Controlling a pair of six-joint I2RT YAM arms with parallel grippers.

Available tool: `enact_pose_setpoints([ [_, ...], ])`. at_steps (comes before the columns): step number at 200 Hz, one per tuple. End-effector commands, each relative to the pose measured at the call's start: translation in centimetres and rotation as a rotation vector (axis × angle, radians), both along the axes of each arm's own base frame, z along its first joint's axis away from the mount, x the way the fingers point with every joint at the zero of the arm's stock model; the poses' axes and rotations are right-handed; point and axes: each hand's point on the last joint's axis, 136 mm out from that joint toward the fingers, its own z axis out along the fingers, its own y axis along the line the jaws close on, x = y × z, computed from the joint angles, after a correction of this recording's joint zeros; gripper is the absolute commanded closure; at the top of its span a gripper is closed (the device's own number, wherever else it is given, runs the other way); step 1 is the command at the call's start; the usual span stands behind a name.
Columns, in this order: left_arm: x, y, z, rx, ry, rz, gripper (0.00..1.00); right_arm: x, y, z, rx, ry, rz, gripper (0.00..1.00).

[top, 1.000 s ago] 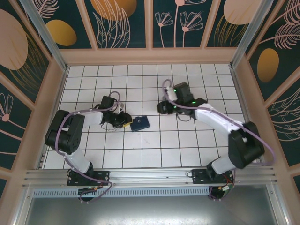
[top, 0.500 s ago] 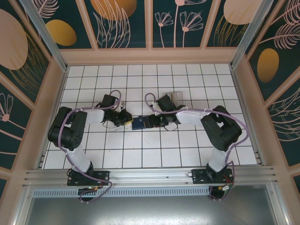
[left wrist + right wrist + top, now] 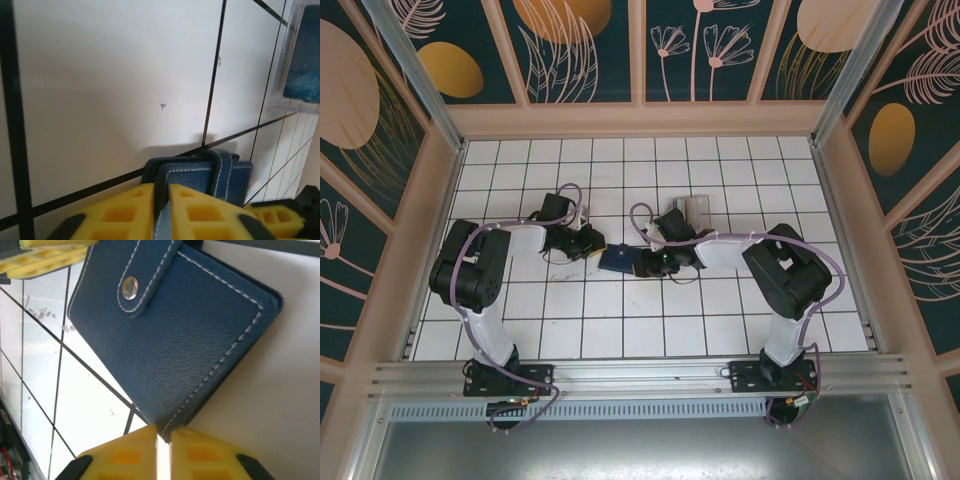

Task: Put the credit cards into the card holder
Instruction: Pick up the card holder from the center of the table.

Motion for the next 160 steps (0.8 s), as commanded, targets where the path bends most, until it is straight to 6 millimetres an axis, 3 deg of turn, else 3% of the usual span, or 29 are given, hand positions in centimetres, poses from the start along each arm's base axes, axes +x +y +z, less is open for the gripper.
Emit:
enact_pose_setpoints([
  [1, 0.3, -0.1, 0.5, 0.008, 0.007, -0.014, 0.72, 0.7, 1.4, 3.0, 0.111, -0.062, 0.010, 0.94],
  [27, 2.0, 1.4, 3.1, 0.044, -0.075, 0.045, 0.60, 1.3, 1.9, 4.2, 0.146, -0.083, -0.010, 1.00],
  [52, 3.6, 4.9, 6.5, 0.067, -0.143, 0.199, 0.46, 2.0, 2.5, 6.0, 0.204, -0.091, -0.022, 1.00],
  [71, 4.1, 6.7, 9.6, -0.012, -0.217, 0.320, 0.36, 2.8, 2.8, 7.5, 0.235, -0.108, -0.048, 1.00],
  [97, 4.8, 5.7, 13.8, -0.191, -0.311, 0.366, 0.35, 4.8, 2.5, 10.7, 0.315, -0.162, -0.125, 1.00],
  [129, 4.2, 4.2, 14.9, -0.393, -0.261, 0.384, 0.39, 7.1, 2.0, 14.7, 0.429, -0.234, -0.199, 1.00],
  [160, 4.4, 3.3, 16.7, -0.504, -0.253, 0.391, 0.43, 8.6, 2.8, 17.7, 0.495, -0.296, -0.212, 1.00],
])
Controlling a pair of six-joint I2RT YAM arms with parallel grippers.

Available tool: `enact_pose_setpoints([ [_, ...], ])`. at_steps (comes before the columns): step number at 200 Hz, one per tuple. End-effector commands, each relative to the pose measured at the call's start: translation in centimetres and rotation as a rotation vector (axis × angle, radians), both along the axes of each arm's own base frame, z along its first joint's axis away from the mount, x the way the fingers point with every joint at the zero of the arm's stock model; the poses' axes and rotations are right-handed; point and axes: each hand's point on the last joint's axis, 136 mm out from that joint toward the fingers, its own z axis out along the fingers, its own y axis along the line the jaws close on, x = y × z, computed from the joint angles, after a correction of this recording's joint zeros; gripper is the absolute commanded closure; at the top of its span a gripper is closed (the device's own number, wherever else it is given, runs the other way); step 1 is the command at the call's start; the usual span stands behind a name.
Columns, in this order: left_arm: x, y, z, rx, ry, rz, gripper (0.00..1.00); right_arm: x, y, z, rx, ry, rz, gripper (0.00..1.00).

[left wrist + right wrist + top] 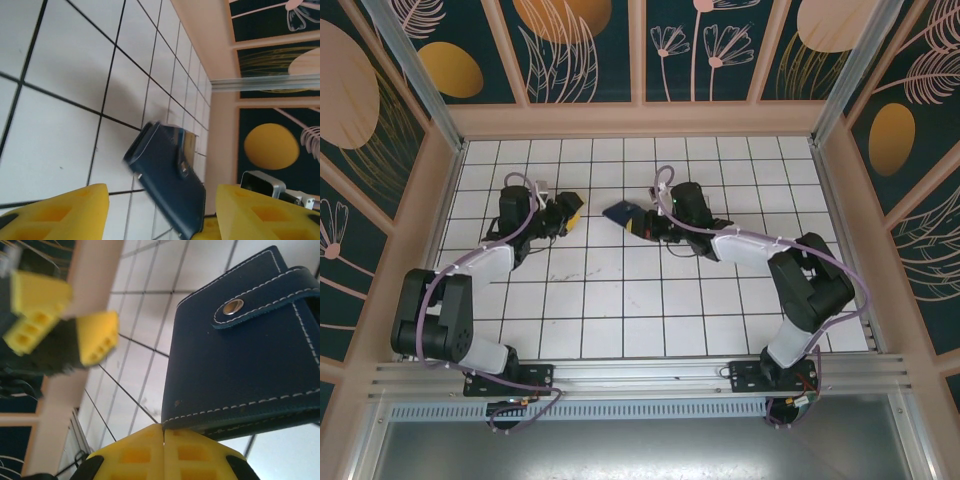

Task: Put the credit cards into the card holder
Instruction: Pick up the card holder from the center of the table.

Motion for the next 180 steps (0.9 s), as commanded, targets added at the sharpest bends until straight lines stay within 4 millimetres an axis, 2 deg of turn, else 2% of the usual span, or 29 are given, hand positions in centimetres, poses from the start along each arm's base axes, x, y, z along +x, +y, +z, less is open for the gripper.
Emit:
enact_pose_setpoints([
  [1, 0.7, -1.6, 3.9, -0.161, -0.075, -0.026, 0.43, 1.7, 1.2, 5.8, 0.128, -0.127, -0.022, 1.00],
  [24, 1.7, -2.7, 5.5, -0.184, -0.105, -0.072, 0.46, 2.5, 1.9, 6.7, 0.169, -0.145, -0.026, 1.00],
  [61, 2.1, -4.2, 5.6, -0.245, -0.080, -0.097, 0.50, 2.9, 3.8, 8.0, 0.220, -0.164, 0.002, 1.00],
  [89, 2.8, -4.2, 6.0, -0.282, -0.085, -0.079, 0.53, 2.6, 5.5, 8.8, 0.250, -0.158, 0.052, 1.00],
  [100, 3.2, -4.3, 6.4, -0.285, -0.096, -0.084, 0.59, 2.3, 5.9, 8.6, 0.252, -0.158, 0.060, 1.00],
  [123, 3.6, -4.5, 7.4, -0.300, -0.117, -0.087, 0.84, 1.7, 6.5, 8.2, 0.260, -0.136, 0.087, 1.00],
  [142, 3.6, -4.4, 7.4, -0.280, -0.127, -0.089, 0.95, 1.4, 6.1, 7.7, 0.243, -0.132, 0.080, 1.00],
  [162, 3.5, -4.4, 7.1, -0.236, -0.140, -0.100, 0.97, 1.2, 5.1, 6.6, 0.175, -0.131, 0.061, 0.66],
  [180, 3.4, -4.3, 6.1, -0.136, -0.163, -0.118, 0.97, 0.7, 3.7, 6.0, 0.096, -0.175, 0.040, 0.50],
])
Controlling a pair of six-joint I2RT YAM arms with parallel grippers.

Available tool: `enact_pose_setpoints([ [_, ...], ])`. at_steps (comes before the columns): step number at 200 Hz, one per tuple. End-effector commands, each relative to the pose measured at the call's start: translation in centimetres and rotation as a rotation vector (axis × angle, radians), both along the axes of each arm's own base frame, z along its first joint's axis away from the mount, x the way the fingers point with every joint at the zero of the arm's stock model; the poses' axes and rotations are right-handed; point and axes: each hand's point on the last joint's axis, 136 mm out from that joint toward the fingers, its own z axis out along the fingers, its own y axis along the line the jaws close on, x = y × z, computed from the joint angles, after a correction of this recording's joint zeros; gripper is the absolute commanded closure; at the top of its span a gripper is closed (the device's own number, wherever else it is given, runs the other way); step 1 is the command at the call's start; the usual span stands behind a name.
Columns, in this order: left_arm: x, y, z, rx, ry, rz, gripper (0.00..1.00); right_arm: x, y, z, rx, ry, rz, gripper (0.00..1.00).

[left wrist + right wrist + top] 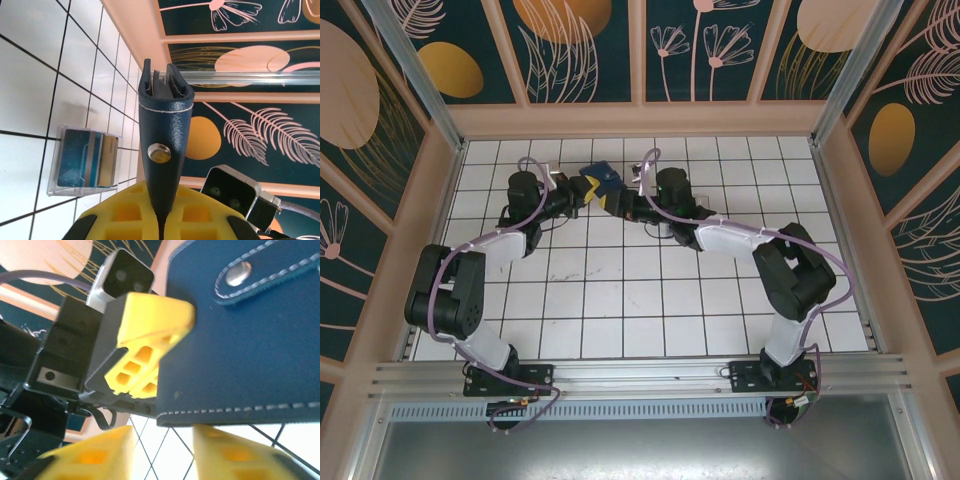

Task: Put the credit cards into the card holder
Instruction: Pick up the card holder from the center of the table, then open the button on the card holder.

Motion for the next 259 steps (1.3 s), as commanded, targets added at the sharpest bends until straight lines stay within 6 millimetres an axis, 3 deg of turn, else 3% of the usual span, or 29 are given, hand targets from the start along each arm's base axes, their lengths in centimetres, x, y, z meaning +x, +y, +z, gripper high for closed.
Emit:
enact_pose_setpoints([
  [1, 0.1, -0.2, 0.9, 0.103, -0.102, -0.030, 0.97, -1.3, -1.6, 0.5, -0.076, -0.075, -0.012, 0.50],
  [18, 0.2, 0.2, -0.1, 0.241, -0.132, -0.053, 0.96, -1.2, -3.9, 0.3, -0.171, -0.148, -0.083, 0.42],
  [36, -0.3, 0.0, -1.5, 0.383, -0.152, -0.090, 0.95, -0.1, -5.9, -0.3, -0.318, -0.199, -0.145, 0.42],
  [52, -0.2, -1.1, -1.1, 0.482, -0.199, -0.144, 0.95, 0.7, -6.6, -0.6, -0.422, -0.235, -0.159, 0.43],
  [101, -0.9, -2.4, -2.4, 0.535, -0.167, -0.219, 0.97, 3.4, -5.1, -0.9, -0.517, -0.204, -0.166, 0.55],
  [122, -1.8, -3.0, -2.8, 0.533, -0.158, -0.260, 1.00, 4.7, -4.9, -1.9, -0.589, -0.158, -0.197, 0.63],
  [151, -2.6, -3.2, -3.0, 0.500, -0.151, -0.260, 1.00, 4.8, -4.3, -4.2, -0.649, -0.078, -0.150, 0.74],
  [174, -2.6, -4.0, -2.7, 0.412, -0.149, -0.265, 1.00, 3.9, -2.9, -4.2, -0.594, -0.035, -0.080, 0.74],
  [203, -2.3, -4.4, -2.9, 0.386, -0.140, -0.277, 1.00, 4.1, -2.4, -4.5, -0.615, 0.010, -0.054, 0.74],
  [259, -2.5, -4.8, -2.6, 0.359, -0.153, -0.295, 1.00, 4.1, -1.8, -7.7, -0.652, 0.102, -0.019, 0.72],
])
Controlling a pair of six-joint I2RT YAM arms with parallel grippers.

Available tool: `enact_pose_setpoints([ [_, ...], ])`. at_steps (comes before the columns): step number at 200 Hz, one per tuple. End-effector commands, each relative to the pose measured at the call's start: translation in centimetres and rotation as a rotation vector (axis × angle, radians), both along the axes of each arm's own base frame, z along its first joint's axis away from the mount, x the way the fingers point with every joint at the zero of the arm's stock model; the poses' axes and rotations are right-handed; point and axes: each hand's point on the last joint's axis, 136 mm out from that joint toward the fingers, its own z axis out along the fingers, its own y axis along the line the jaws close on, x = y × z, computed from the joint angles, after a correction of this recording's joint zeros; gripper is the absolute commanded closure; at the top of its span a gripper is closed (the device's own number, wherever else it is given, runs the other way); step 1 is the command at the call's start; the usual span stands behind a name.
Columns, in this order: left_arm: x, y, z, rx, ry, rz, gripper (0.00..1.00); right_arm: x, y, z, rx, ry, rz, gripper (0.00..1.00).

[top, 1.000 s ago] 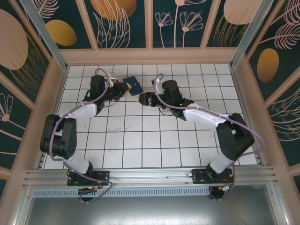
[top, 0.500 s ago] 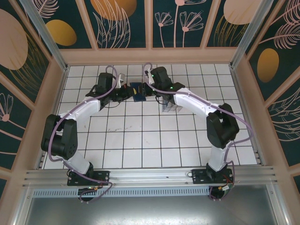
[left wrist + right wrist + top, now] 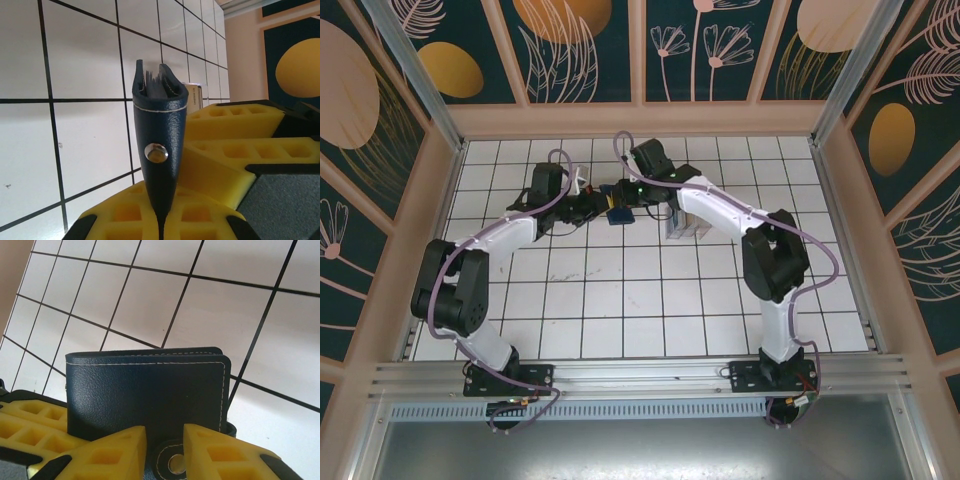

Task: Put the credit cards into the card holder
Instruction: Open the button on the card holder.

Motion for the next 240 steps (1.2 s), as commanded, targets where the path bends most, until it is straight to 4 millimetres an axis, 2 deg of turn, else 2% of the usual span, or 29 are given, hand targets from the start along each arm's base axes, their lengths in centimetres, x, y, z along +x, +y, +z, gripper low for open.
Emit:
enact_pose_setpoints([
  [1, 0.0, -1.5, 2.5, -0.084, -0.080, -0.071, 1.00, -1.3, 0.5, -2.5, -0.029, 0.111, 0.021, 0.72],
  [34, 0.2, -1.1, 2.3, -0.054, -0.095, -0.048, 1.00, -1.2, -0.5, -3.1, -0.081, 0.135, -0.002, 0.72],
  [67, 0.9, -0.2, 1.5, -0.005, -0.075, 0.017, 1.00, -2.7, -1.0, -3.8, -0.097, 0.182, 0.012, 0.72],
  [97, 1.0, 0.1, 1.2, -0.006, -0.062, 0.047, 1.00, -3.1, -1.7, -4.4, -0.120, 0.187, 0.002, 0.79],
  [124, 0.8, 0.0, 1.1, -0.011, -0.064, 0.045, 1.00, -2.4, -2.0, -4.5, -0.140, 0.169, -0.030, 0.89],
  [148, 0.4, -0.2, 0.8, -0.014, -0.053, 0.020, 1.00, -1.5, -2.9, -3.8, -0.172, 0.126, -0.081, 0.96],
  [185, -0.2, 0.7, -1.1, 0.069, -0.060, 0.012, 1.00, -1.2, -4.4, -3.2, -0.173, 0.116, -0.102, 1.00],
  [188, -0.8, 0.8, -2.1, 0.078, -0.041, 0.009, 1.00, -1.2, -4.5, -3.1, -0.172, 0.115, -0.103, 1.00],
  [207, -1.5, 1.0, -3.7, 0.096, -0.014, -0.004, 1.00, -1.8, -4.7, -2.5, -0.138, 0.097, -0.069, 1.00],
  [220, -1.9, 1.3, -4.8, 0.118, 0.010, -0.004, 1.00, -2.6, -4.3, -1.9, -0.095, 0.100, -0.022, 1.00],
  [240, -3.2, 1.6, -6.6, 0.131, 0.043, -0.016, 1.00, -5.3, -2.1, -1.2, 0.033, 0.138, 0.109, 1.00],
])
